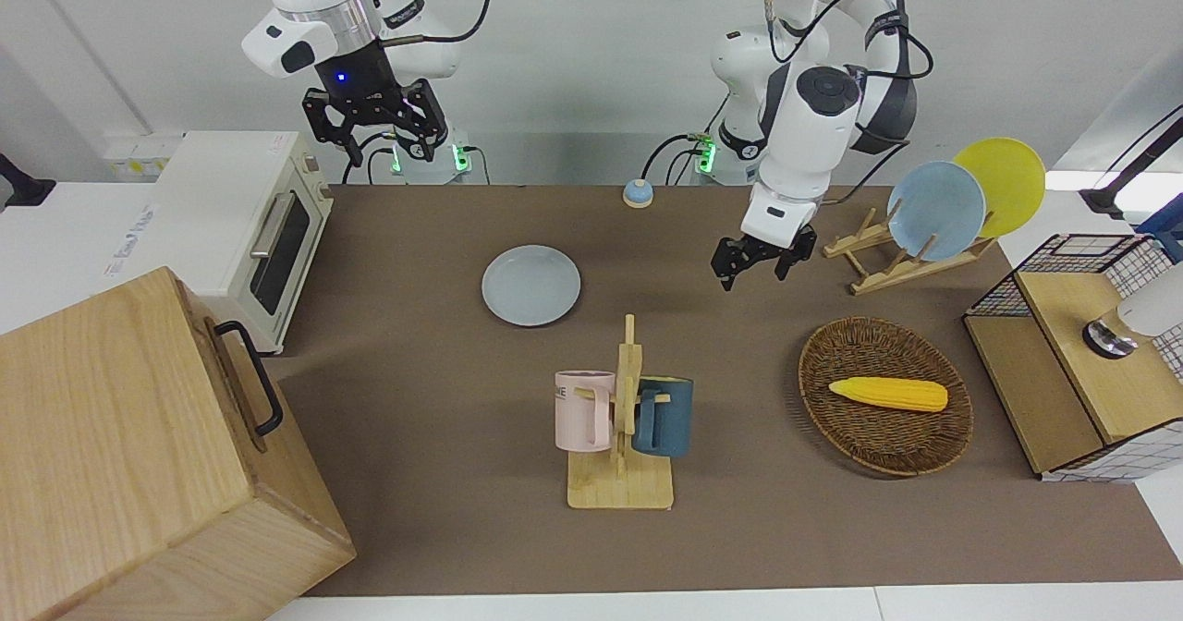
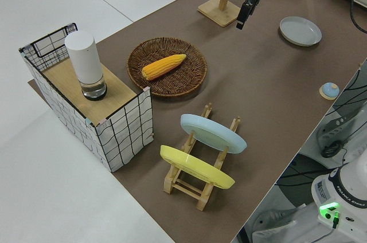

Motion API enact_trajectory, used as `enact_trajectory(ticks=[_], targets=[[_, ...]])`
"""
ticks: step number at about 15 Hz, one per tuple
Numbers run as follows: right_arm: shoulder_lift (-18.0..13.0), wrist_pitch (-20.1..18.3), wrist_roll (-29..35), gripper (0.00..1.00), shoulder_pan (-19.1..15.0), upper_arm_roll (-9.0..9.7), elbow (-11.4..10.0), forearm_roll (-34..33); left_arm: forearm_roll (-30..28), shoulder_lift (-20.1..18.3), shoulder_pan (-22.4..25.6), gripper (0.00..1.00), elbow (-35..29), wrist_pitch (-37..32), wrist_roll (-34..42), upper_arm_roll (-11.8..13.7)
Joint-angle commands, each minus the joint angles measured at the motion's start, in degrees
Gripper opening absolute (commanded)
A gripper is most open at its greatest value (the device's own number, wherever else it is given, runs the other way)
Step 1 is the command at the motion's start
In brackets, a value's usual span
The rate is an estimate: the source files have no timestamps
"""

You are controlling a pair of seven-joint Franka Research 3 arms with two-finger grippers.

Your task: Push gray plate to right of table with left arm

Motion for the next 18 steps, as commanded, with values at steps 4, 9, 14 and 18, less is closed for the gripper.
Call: enact_trajectory(ticks=[4, 9, 14, 18], targets=[[0.4, -0.3, 0.1, 0.996, -0.4, 0.23, 0.8, 0.9, 0.6, -1.6, -8.7, 0.99, 3.6, -5.4, 4.3, 13.7], [0.4, -0.3, 0.1, 0.996, -0.4, 0.23, 0.8, 0.9, 0.0, -1.5, -12.2, 0.99, 13.1, -15.7, 13.4, 22.3], [0.4, -0.3, 0.1, 0.996, -0.4, 0.23, 0.8, 0.9, -0.2, -1.6, -12.3, 0.99, 15.8, -19.4, 13.9, 23.0], [0.4, -0.3, 0.1, 0.996, -0.4, 0.23, 0.8, 0.9, 0.1, -1.6, -12.9, 0.99, 19.0, -24.5, 14.3, 23.3]])
